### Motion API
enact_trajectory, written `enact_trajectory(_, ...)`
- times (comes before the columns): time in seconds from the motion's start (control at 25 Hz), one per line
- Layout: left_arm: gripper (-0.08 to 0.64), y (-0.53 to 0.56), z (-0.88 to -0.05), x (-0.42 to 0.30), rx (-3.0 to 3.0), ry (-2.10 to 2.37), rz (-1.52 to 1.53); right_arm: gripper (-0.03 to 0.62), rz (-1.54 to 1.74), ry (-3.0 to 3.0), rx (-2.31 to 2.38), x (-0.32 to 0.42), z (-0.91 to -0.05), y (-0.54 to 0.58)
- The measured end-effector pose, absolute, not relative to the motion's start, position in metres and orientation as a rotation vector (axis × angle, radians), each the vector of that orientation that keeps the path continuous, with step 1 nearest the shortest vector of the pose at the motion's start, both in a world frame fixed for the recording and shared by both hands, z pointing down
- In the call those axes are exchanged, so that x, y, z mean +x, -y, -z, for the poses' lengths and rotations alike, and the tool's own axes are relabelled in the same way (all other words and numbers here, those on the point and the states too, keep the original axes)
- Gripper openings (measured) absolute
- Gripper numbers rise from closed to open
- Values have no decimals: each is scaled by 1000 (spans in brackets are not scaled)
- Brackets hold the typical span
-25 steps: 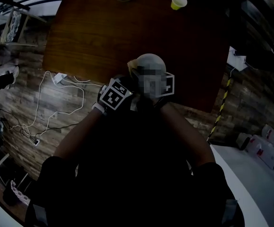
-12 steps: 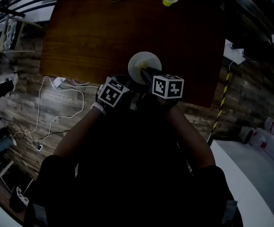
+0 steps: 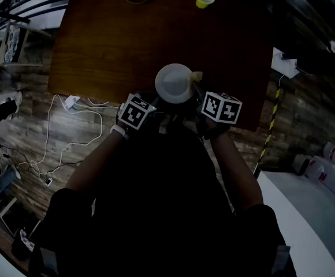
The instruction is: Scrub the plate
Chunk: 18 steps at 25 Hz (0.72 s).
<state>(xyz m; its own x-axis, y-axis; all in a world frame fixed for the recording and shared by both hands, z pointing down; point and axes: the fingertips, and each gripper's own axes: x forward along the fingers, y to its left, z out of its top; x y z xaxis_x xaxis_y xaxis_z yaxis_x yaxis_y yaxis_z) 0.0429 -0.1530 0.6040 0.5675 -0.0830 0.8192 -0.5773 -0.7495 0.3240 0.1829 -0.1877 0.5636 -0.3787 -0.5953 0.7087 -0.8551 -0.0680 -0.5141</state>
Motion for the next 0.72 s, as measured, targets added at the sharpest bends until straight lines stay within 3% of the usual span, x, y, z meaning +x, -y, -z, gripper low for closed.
enact_trajectory(0.52, 34, 175, -599, -5, 2105, 769, -950, 120, -1347, 2134, 1109, 46, -571, 177)
enact_trajectory(0.72, 34, 181, -599, -14, 2090, 805, -921, 120, -1363, 2130, 1112, 48, -574, 174)
